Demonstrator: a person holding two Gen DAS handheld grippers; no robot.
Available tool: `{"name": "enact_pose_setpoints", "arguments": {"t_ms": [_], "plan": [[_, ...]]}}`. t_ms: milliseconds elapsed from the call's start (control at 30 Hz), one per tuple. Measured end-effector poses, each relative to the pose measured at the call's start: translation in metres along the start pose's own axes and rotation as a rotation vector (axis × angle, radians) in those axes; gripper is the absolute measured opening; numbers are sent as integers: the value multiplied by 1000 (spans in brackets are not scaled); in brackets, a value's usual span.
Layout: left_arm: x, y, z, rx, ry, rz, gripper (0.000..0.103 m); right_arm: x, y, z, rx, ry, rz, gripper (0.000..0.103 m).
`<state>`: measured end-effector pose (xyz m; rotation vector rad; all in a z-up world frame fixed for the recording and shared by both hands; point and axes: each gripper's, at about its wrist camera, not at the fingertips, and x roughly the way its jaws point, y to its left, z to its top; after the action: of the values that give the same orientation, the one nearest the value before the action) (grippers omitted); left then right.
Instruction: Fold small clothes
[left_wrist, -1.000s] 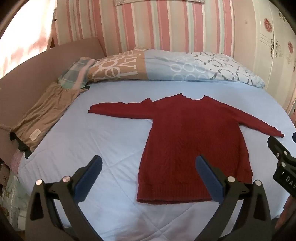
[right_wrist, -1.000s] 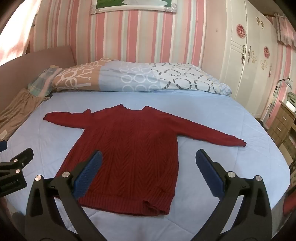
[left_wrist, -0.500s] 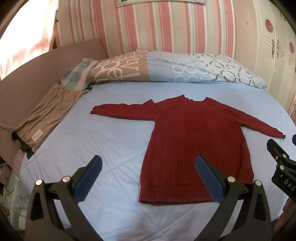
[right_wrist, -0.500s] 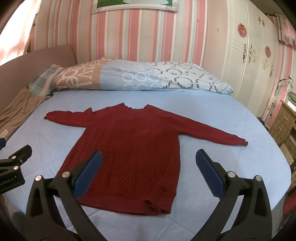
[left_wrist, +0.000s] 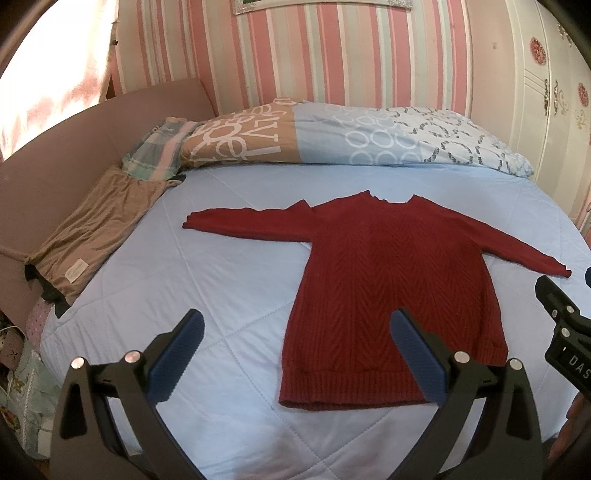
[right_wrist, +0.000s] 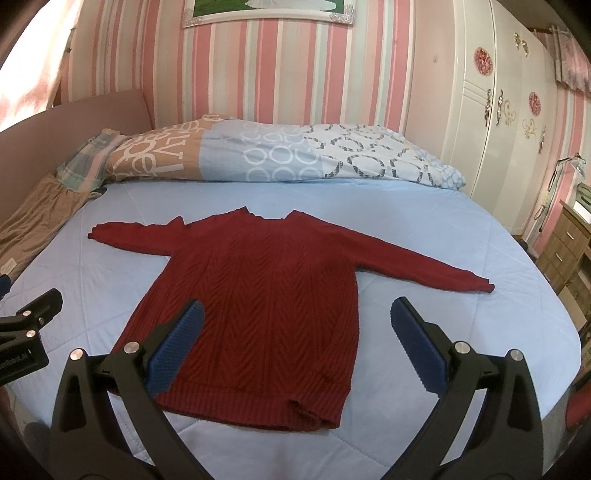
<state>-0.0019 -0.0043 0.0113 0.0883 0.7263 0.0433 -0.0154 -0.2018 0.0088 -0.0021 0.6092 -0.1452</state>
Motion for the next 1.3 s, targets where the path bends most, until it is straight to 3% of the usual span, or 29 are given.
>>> {"name": "enact_pose_setpoints", "arguments": {"t_ms": [1300], "plan": [[1,1,-1,4,-1,3,101,5,2,-3,-4,8,-1,100]]}}
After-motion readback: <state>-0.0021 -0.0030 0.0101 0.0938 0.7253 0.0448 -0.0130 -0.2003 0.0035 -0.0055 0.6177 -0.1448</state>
